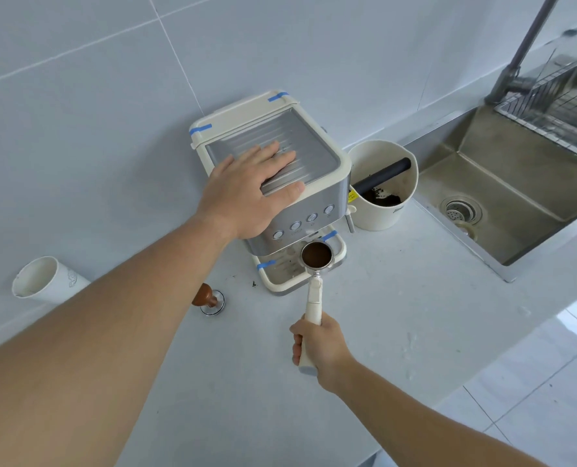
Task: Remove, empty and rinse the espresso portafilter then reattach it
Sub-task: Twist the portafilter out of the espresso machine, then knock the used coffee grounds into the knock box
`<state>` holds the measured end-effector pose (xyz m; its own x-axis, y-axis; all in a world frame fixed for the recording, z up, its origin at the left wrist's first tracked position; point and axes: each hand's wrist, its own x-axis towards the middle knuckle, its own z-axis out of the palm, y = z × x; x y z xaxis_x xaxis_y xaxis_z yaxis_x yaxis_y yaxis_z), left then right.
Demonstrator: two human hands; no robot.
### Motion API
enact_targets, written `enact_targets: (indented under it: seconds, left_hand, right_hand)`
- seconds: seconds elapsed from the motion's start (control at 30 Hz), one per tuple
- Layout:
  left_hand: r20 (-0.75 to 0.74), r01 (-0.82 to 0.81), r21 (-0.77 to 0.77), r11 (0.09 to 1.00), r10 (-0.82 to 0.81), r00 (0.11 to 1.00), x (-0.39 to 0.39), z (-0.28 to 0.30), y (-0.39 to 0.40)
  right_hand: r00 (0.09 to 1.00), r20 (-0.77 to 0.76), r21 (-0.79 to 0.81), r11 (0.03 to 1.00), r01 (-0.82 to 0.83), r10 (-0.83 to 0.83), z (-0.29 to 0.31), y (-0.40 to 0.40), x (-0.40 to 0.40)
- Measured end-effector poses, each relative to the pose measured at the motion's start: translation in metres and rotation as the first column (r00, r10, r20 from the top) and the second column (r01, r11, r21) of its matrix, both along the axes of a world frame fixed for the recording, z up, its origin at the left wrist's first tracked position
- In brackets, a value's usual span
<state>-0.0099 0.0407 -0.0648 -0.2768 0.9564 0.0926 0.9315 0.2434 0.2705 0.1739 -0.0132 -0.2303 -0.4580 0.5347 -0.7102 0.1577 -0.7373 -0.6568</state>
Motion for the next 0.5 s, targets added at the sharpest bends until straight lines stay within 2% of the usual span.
enact_targets:
  seconds: [0.5]
  left_hand:
    - [-0.007, -0.025, -0.031, 0.999, 0.024, 1.000, 0.002, 0.003, 0.001]
  right_hand:
    - [0.960, 0.022, 0.069, 0.957, -0.282, 0.281, 0.028, 0.066, 0.094]
